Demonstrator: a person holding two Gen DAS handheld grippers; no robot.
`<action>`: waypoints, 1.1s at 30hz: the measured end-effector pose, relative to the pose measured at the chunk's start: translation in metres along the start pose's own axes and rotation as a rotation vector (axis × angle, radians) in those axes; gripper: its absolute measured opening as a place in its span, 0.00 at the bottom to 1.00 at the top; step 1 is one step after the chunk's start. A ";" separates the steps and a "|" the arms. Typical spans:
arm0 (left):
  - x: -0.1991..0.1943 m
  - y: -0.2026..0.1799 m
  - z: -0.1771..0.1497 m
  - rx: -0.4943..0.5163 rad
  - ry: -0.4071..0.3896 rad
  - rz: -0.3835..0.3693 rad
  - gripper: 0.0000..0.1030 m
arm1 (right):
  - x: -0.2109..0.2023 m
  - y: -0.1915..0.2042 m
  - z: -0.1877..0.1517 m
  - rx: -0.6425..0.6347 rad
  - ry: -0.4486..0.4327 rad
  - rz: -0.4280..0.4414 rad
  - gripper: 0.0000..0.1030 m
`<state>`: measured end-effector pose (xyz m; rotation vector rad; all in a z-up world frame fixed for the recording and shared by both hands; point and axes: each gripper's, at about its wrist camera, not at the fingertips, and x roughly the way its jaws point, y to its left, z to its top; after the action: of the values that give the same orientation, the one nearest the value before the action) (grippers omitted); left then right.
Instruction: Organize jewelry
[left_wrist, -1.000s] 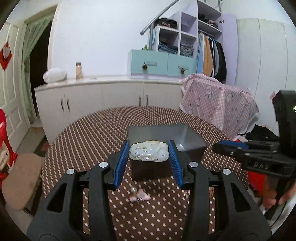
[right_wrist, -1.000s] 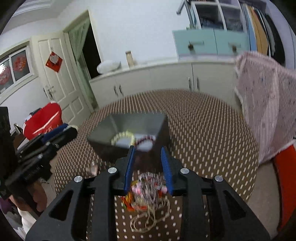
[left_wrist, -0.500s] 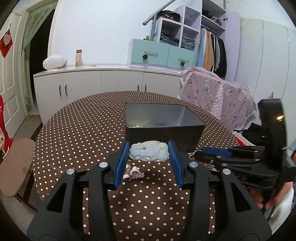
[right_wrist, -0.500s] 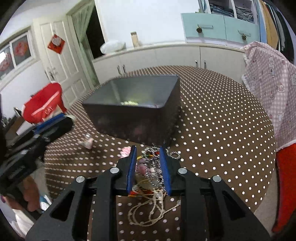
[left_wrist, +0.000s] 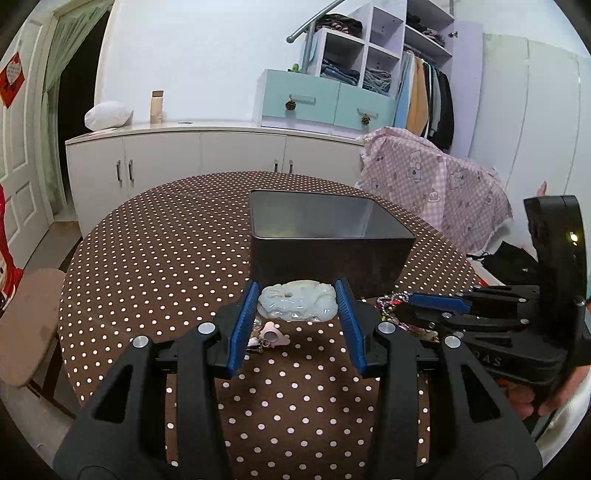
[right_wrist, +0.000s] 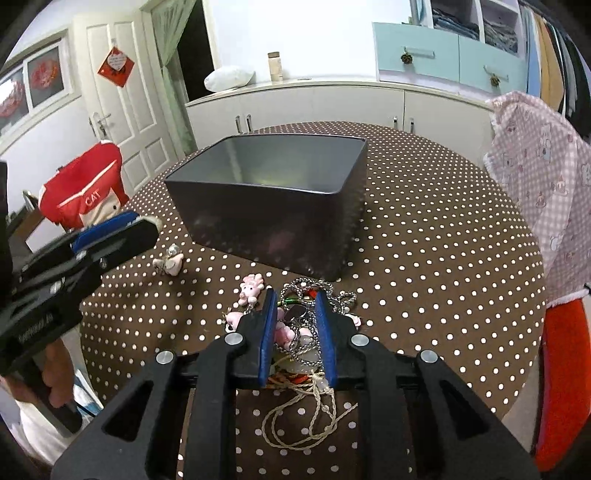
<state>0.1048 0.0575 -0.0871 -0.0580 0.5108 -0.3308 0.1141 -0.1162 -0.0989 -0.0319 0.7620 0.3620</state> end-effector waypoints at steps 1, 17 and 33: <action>0.000 0.001 0.000 -0.002 -0.001 -0.001 0.42 | 0.000 0.002 0.000 -0.006 0.006 0.011 0.19; 0.003 0.003 -0.001 -0.015 0.005 0.001 0.42 | 0.003 -0.007 0.004 0.013 0.002 0.017 0.12; -0.004 -0.006 0.010 0.015 -0.037 -0.006 0.42 | -0.010 -0.014 0.012 0.036 -0.021 0.048 0.03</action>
<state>0.1046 0.0528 -0.0758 -0.0507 0.4716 -0.3389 0.1203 -0.1302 -0.0849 0.0237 0.7490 0.3936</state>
